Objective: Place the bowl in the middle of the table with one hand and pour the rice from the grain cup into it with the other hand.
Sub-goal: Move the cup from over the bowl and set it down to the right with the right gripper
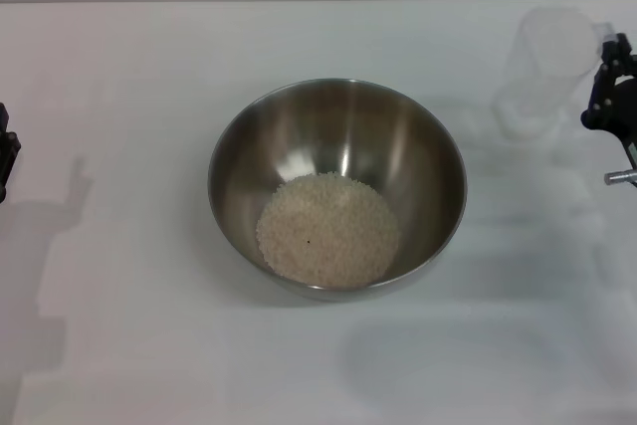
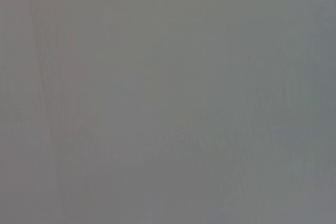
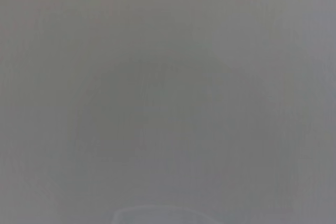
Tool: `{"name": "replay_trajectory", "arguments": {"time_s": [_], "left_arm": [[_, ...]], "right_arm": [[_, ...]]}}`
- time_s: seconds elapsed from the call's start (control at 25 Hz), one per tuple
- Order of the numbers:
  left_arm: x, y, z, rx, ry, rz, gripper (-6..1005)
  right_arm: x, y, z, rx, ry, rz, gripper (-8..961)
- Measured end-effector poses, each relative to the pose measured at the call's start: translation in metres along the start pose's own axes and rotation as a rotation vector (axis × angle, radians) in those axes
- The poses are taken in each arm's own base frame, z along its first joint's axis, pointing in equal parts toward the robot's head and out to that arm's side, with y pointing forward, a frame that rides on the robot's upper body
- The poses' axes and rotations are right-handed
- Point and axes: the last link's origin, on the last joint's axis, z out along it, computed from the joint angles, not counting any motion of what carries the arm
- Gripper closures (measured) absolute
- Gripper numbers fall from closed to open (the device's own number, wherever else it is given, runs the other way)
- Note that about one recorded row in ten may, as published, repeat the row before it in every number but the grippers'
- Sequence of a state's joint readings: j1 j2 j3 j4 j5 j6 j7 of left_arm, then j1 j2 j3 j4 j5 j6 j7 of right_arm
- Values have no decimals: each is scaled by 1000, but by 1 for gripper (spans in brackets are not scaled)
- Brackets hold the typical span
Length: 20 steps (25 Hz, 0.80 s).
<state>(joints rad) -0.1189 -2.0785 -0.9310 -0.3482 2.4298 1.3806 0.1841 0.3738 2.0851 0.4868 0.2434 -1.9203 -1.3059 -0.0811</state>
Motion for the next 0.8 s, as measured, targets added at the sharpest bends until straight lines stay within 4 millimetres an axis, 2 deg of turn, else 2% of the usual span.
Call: {"name": "replay_trajectory", "arguments": {"time_s": [0.24, 0.8], "left_arm": [[0, 0, 1, -2, 0, 0, 197], [1, 1, 2, -3, 4, -1, 197]], "right_arm": [[12, 5, 20, -60, 116, 4, 943], [20, 26, 38, -197, 210, -60, 943]]}}
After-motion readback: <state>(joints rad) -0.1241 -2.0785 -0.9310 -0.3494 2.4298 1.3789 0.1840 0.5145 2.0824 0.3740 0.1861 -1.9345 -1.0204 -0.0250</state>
